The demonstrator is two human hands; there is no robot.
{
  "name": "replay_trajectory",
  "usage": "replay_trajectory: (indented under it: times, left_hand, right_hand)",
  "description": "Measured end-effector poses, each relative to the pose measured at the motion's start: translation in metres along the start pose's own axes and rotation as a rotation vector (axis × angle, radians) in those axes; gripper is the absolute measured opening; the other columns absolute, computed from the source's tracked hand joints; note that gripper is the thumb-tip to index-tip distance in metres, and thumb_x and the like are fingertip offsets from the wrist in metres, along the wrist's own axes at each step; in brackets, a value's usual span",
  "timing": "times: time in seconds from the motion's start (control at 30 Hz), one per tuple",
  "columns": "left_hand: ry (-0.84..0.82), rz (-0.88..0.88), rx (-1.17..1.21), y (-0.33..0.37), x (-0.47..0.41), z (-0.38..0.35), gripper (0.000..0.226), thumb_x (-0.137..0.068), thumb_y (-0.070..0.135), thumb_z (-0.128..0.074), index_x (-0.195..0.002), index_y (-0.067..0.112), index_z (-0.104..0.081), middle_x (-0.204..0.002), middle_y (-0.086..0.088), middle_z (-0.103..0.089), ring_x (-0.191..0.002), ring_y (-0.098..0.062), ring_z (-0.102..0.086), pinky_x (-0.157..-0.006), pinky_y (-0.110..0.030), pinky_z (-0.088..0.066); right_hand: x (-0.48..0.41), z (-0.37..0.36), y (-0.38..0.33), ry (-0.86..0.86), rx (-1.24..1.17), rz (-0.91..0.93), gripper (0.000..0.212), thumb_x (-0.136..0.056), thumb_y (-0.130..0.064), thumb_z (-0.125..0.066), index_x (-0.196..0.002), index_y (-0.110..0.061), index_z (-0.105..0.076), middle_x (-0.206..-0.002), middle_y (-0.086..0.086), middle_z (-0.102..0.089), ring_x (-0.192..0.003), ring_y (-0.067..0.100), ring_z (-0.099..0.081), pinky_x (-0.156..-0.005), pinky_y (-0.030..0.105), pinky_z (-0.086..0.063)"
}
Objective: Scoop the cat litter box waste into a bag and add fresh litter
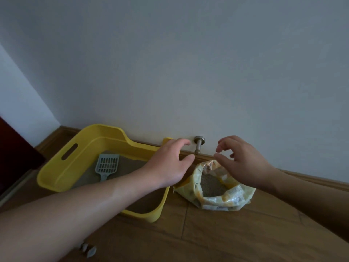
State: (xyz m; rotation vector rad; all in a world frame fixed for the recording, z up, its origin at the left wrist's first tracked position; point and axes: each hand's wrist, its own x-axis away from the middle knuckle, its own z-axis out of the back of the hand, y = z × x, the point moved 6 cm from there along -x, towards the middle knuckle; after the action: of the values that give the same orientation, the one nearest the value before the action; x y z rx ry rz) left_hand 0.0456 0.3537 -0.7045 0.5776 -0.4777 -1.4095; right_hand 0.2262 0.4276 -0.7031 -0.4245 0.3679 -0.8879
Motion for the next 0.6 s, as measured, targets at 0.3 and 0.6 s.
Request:
replay_trajectory:
  times: [0.3,0.6]
  left_hand:
    - [0.000,-0.051,-0.133,0.006,-0.015,0.025,0.049,-0.100,0.039,-0.051,-0.145,0.024,-0.041,-0.148,0.003,-0.042,-0.135,-0.015,-0.042,-0.106,-0.027,-0.036]
    - [-0.139,0.060,-0.238,0.038,0.027,0.128,0.052,-0.100,0.040,-0.047,-0.148,0.020,-0.038,-0.152,0.002,-0.039,-0.140,-0.018,-0.037,-0.115,-0.037,-0.035]
  right_hand:
    - [-0.032,0.009,-0.025,-0.021,0.066,0.000,0.028,-0.092,-0.041,-0.055,-0.112,-0.023,-0.060,-0.118,-0.002,-0.056,-0.101,0.013,-0.057,-0.086,0.038,-0.053]
    - [-0.033,0.063,-0.113,-0.218,0.079,-0.111,0.042,-0.095,-0.040,-0.054,-0.133,-0.021,-0.051,-0.136,0.001,-0.052,-0.120,0.019,-0.053,-0.094,0.033,-0.045]
